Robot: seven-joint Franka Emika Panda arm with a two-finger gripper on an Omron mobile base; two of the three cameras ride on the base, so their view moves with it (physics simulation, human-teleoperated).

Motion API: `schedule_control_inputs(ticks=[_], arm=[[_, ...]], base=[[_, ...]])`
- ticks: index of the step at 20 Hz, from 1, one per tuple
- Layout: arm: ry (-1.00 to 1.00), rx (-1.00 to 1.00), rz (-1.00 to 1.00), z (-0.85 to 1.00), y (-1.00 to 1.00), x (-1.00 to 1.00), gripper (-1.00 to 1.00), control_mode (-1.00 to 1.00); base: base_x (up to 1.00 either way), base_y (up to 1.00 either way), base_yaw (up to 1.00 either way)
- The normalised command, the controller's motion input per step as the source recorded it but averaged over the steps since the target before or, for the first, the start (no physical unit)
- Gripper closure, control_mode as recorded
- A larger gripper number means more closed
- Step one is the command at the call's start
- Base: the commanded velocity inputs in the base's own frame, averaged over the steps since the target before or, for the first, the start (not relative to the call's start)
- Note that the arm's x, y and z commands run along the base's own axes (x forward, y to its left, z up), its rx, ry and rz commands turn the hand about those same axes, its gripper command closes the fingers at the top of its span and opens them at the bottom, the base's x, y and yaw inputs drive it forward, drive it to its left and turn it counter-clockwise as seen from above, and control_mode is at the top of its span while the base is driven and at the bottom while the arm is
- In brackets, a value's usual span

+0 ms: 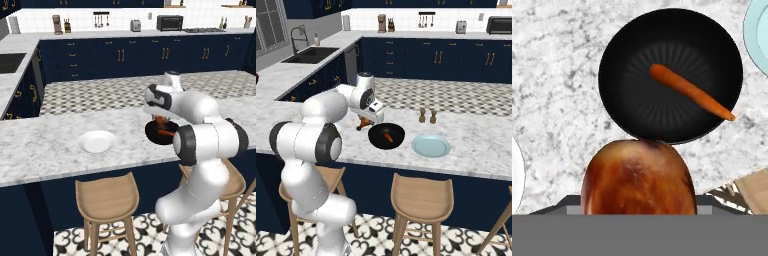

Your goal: Pick the chicken drumstick and carrot from their plates and place them in the bowl. Then put the bowl in the fridge.

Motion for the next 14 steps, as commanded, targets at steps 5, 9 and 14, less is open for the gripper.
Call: schedule_control_inputs(ticks=[5, 9, 14], arm=[[0.0, 0.0, 0.01, -0.49, -0.64, 0.97, 1.0, -1.0], [0.0, -0.01, 0.02, -0.75, -0.21, 0.72, 1.0, -1.0], [0.01, 0.0, 0.0, -0.45, -0.06, 0.3, 1.0, -1.0]], base=[[0.0, 0.0, 0.0], [0.0, 0.0, 0.0], [0.0, 0.0, 0.0]])
